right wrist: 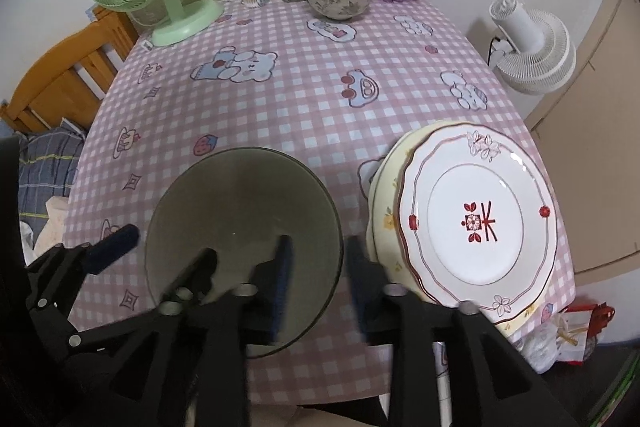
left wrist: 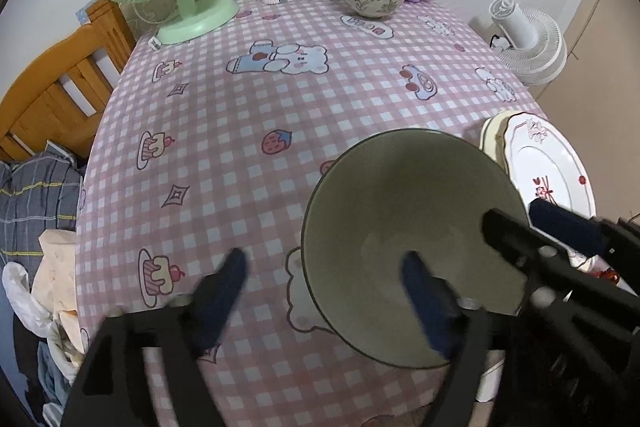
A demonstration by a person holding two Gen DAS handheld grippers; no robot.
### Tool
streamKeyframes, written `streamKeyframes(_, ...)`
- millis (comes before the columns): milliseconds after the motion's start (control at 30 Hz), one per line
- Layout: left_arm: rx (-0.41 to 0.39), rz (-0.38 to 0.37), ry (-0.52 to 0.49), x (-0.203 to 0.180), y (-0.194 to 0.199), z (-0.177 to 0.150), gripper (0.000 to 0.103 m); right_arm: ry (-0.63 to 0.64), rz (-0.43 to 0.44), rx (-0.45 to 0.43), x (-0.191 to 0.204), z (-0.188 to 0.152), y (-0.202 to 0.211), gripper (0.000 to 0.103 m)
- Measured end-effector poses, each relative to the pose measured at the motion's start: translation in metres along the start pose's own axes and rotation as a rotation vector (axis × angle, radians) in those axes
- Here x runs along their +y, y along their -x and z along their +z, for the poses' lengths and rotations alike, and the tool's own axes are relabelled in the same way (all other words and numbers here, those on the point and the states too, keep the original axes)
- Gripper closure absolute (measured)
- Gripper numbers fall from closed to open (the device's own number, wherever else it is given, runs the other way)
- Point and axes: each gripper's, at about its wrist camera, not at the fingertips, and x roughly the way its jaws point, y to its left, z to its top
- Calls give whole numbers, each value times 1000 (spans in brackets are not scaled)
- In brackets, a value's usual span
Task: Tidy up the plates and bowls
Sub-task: 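Lower the bowl onto the cloth and open both grippers, then move both grippers to the small patterned bowl beside the glass jar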
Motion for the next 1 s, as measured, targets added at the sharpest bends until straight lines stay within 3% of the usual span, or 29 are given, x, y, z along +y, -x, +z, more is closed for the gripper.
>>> streamKeyframes(33, -5, -7, 1, 1, 2, 0, 15, 7, -1, -18, 2, 0, 4, 43)
streamKeyframes(133, -4, -28, 8, 3, 7, 2, 13, 25, 5, -55, 7, 1, 15, 33)
streamKeyframes(533, -77, -59, 89, 8, 35, 19, 13, 24, 40, -101, 9, 21, 40, 25)
streamKeyframes(800, -154, 7, 116, -7, 51, 42, 12, 29, 84, -149, -9, 44, 53, 25)
streamKeyframes(1000, -188, 84, 174, -22, 55, 63, 12, 101, 115, -183, -25, 70, 56, 25)
